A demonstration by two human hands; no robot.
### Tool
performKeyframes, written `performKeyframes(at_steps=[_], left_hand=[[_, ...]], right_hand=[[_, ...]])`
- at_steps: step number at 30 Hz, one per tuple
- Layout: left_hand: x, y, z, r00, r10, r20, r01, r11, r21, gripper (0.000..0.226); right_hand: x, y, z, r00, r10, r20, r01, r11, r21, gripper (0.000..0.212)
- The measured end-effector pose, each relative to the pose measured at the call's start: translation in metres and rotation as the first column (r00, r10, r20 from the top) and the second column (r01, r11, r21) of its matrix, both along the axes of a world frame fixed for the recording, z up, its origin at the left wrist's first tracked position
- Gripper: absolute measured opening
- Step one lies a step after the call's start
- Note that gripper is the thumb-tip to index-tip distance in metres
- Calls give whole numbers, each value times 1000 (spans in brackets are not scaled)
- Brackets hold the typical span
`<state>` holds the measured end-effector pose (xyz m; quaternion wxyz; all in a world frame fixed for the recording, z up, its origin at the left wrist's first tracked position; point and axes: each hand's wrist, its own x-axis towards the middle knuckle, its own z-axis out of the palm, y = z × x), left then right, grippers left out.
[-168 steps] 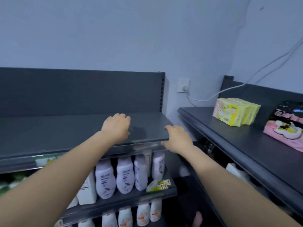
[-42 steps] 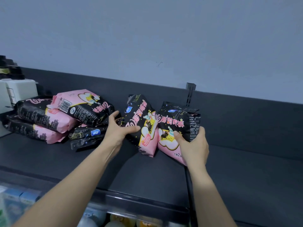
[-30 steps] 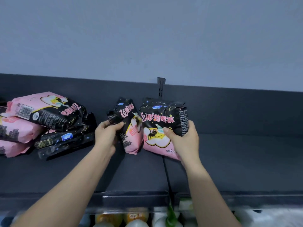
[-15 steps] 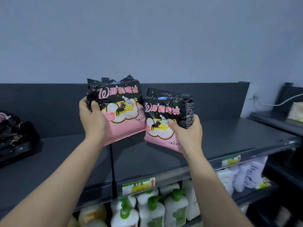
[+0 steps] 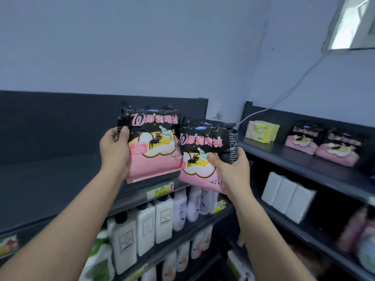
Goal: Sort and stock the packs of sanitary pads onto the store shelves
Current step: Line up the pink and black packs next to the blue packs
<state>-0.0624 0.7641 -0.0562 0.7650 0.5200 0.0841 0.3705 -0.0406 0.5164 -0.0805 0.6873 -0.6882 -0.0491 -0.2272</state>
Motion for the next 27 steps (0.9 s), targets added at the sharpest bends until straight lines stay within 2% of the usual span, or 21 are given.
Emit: performKeyframes(at_steps=[6,14,21,24,27], left_hand=[[48,-111,-3,977,-208,-42,203,975,-86,22],[128,-224,-4,916,-395,-73,384,914,-133,26],[216,-304,-11,848,-518,-109,496,849,-182,23],[253,-333,-5,816,-566,-118,539,818,-200,22],[294,-364,6,788,-604,-115,581,793,-184,21]], right_hand=[[9,-113,3,984,-179,-9,179,984,5,56],[38,-228,-4,936,-352,-8,352,936,-31,36],[99,-309,-11,816,-578,34,575,803,-159,54],[126,-337,-6,794,-607,28,606,788,-111,53],[151,-364,4,789,-613,35,614,788,-38,41]])
